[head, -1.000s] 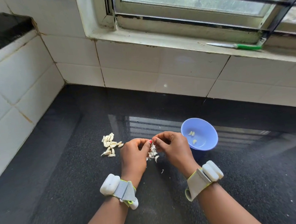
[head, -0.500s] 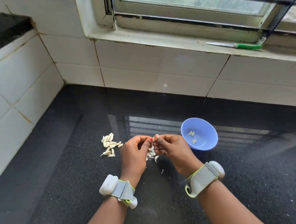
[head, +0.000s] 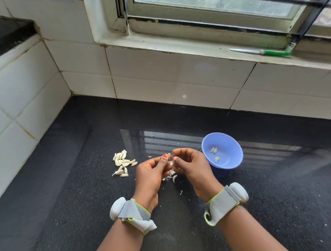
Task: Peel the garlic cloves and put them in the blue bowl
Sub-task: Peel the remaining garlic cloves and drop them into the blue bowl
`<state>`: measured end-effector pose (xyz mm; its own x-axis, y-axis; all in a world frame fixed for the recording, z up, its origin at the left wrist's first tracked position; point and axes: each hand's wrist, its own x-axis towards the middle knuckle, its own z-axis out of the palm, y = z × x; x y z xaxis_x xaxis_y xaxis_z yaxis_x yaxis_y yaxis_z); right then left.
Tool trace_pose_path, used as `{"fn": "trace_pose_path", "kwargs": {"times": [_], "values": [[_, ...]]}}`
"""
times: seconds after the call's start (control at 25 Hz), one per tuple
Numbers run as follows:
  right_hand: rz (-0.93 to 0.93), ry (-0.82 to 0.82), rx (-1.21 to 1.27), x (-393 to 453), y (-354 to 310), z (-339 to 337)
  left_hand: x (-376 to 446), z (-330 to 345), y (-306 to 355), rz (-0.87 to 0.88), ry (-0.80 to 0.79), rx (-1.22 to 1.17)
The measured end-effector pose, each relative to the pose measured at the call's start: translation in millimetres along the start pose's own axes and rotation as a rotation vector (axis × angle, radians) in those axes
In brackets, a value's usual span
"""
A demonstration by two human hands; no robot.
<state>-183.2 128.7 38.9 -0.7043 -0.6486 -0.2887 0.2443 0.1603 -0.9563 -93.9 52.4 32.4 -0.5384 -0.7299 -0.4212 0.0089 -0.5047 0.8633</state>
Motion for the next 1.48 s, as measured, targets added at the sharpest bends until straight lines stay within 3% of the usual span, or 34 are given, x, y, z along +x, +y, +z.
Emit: {"fn": "trace_pose_path", "kwargs": {"times": [0.12, 0.32, 0.56, 0.76, 0.88, 1.16, 1.36, 1.48], "values": [[-0.048, 0.042, -0.169, 0.5, 1.7, -3.1, 0.1, 0.7, 0.8, -0.012, 0.022, -0.005], [-0.089, -0.114, -0.108, 1.3, 2.6, -6.5, -1.9, -1.0, 4.0, -0.082, -0.037, -0.006], [-0.168, -0.122, -0.166, 6.1, 2.8, -10.2, -2.3, 0.2, 7.0, -0.177, -0.128, -0.031], [-0.196, -0.059, -0.224, 7.3, 5.2, -7.9, -1.9, 1.0, 2.5, -0.065, -0.1, 0.048], [-0.17, -0.089, -0.153, 5.2, 5.5, -7.4, -0.2, -0.7, -0.5, 0.062, -0.034, 0.16], [-0.18, -0.073, -0.031, 3.9, 2.1, -3.7, 0.5, 1.0, -0.5, 0.17, -0.012, 0.26], [-0.3, -0.017, -0.2, 6.6, 6.6, -2.6, 1.7, 0.5, -0.8, 0.178, 0.012, 0.294], [-0.353, 0.009, -0.283, 7.3, 8.6, -1.7, 0.7, 3.3, 0.0, 0.063, -0.018, 0.145]]}}
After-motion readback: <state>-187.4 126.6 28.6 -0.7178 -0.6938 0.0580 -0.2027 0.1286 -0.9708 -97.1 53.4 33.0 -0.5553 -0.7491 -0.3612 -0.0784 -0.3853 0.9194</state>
